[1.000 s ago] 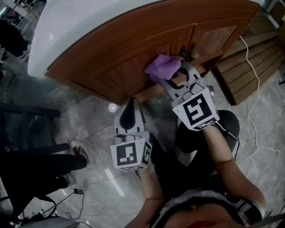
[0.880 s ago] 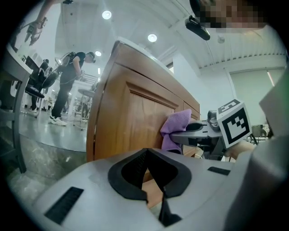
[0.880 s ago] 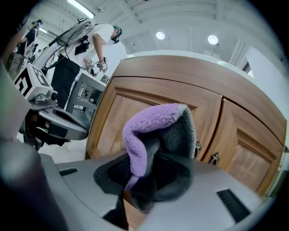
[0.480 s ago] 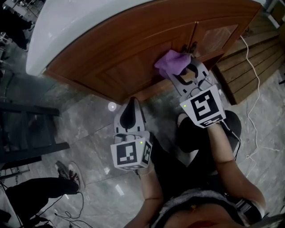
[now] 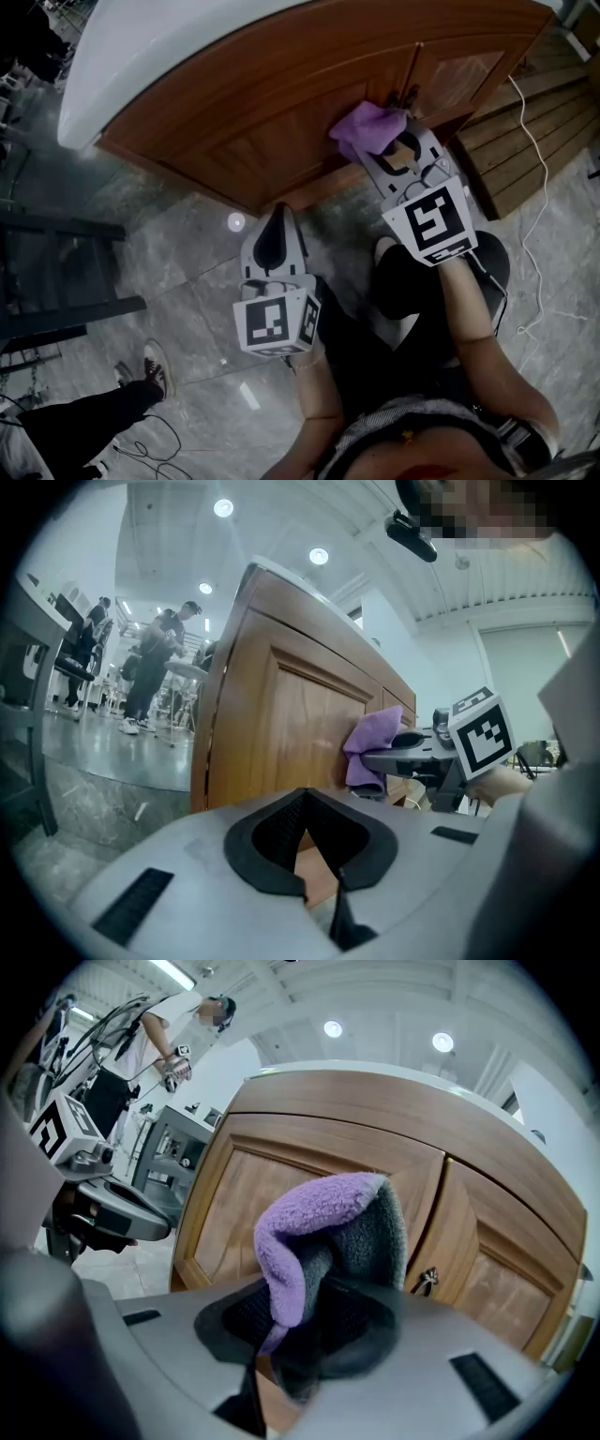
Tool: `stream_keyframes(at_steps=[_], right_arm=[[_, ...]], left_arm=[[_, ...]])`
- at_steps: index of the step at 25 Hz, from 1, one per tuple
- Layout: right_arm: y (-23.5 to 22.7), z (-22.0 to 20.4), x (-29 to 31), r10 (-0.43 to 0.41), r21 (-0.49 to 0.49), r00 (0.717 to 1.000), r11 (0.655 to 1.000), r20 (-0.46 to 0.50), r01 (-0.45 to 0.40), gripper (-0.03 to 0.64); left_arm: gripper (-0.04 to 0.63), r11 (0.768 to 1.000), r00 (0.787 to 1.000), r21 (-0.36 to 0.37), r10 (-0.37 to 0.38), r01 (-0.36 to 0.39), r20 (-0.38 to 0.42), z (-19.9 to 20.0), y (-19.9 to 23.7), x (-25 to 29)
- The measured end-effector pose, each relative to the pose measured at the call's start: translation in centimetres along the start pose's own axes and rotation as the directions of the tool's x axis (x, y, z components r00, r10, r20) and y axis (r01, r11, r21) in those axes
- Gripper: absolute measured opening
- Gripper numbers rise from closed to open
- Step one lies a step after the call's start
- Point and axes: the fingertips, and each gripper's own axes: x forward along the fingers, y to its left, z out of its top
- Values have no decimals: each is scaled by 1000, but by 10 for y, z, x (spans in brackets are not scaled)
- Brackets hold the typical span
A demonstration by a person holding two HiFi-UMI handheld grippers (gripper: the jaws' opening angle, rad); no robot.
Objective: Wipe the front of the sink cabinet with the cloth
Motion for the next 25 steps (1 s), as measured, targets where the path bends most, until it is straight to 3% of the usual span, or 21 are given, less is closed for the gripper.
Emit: stream_keyframes(at_steps=[4, 7, 10, 18, 25], right_arm=[[5, 1, -1, 21, -9, 1000, 1000, -2, -21, 160], [24, 8, -1, 101, 28, 995, 994, 25, -102, 160], [52, 17, 3, 206, 26, 977, 978, 62, -208, 160], [134, 28, 25, 380, -23, 922, 925, 75, -380, 160], [183, 32, 42, 437, -78, 896, 899, 78, -431, 160]], left_arm=[[0, 1000, 1000, -5, 14, -14, 0, -2, 3, -4], [0, 999, 1000, -10, 30, -30, -3, -3, 9, -7], [0, 999, 999, -10, 53, -53, -8, -5, 16, -12], [0, 992, 992, -19, 122, -122, -14, -8, 35, -31], [0, 981, 982, -29, 190, -191, -16, -11, 56, -53]])
